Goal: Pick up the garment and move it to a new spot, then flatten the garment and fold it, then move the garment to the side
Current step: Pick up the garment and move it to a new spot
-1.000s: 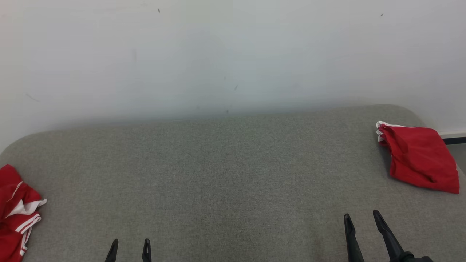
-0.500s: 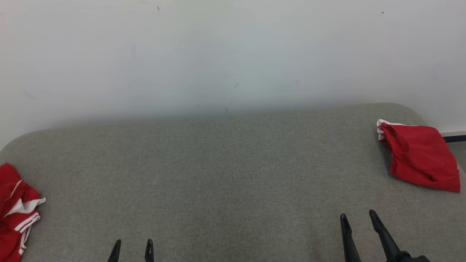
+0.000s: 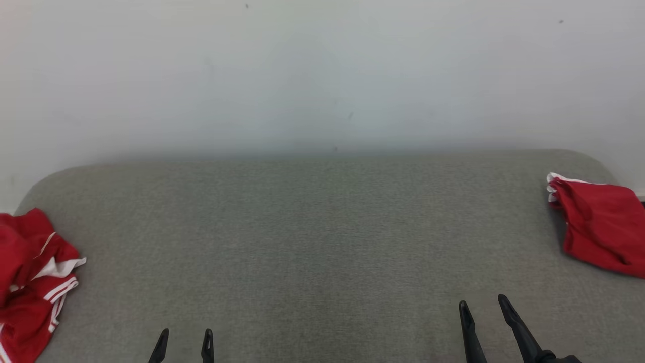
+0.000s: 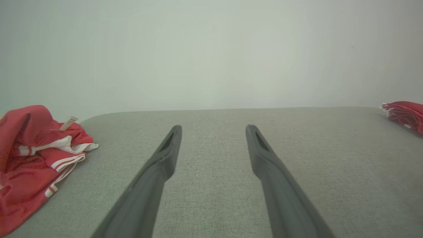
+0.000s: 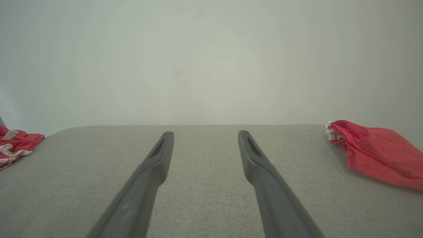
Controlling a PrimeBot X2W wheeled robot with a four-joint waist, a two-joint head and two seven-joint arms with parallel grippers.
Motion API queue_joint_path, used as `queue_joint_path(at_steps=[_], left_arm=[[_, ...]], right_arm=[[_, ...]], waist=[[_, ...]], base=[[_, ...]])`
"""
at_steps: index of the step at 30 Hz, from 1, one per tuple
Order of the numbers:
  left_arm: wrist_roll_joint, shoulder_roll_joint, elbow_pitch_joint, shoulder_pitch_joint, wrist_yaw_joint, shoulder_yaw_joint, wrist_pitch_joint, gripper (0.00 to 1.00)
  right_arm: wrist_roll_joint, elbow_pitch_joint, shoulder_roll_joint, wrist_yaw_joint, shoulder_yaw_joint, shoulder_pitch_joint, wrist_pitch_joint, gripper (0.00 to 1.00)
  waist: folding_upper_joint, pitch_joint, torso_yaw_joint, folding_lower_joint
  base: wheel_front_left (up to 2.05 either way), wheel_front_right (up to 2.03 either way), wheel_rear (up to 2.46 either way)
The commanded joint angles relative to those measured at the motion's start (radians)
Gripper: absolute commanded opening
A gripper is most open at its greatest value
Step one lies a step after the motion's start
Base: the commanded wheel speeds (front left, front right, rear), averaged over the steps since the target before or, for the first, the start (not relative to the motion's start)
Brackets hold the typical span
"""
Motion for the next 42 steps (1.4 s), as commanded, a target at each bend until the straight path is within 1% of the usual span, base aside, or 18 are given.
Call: queue_joint_path(at_steps=[1, 4, 11, 20, 33, 42], left_arm=[[0.009, -0.002, -0.003, -0.005, 0.0, 0.003, -0.002, 1.0], [0.001, -0.002, -0.001, -0.005, -0.007, 0.005, -0.002, 1.0], [0.001, -0.002, -0.013, -0.007, -0.006, 0.019, -0.002, 1.0], [0.008, -0.002, -0.02, -0.005, -0.016, 0.029, -0.002, 1.0], [0.016, -0.002, -0.038, -0.012, 0.005, 0.043, -0.002, 1.0], [0.012, -0.002, -0.043, -0.019, 0.016, 0.047, -0.002, 1.0]], right_arm=[[0.004, 0.0, 0.002, -0.002, 0.002, -0.002, -0.001, 1.0], [0.006, -0.001, 0.002, -0.002, 0.004, 0.001, -0.001, 1.0], [0.009, -0.003, 0.002, -0.002, 0.03, -0.012, -0.001, 1.0], [0.022, -0.005, 0.003, -0.002, 0.047, -0.008, -0.001, 1.0], [0.027, -0.006, 0.003, -0.002, 0.057, -0.011, -0.001, 1.0], [0.027, -0.006, 0.004, -0.002, 0.059, -0.013, -0.001, 1.0]], waist=[[0.0, 0.005, 0.032, 0.0], [0.0, 0.008, 0.072, 0.0], [0.0, 0.012, 0.155, 0.0], [0.0, 0.012, 0.246, 0.0], [0.0, 0.018, 0.346, 0.0], [0.0, 0.027, 0.383, 0.0]], base=[[0.0, 0.0, 0.0], [0.0, 0.0, 0.0], [0.0, 0.0, 0.0], [0.0, 0.0, 0.0], [0.0, 0.0, 0.0], [0.0, 0.0, 0.0]])
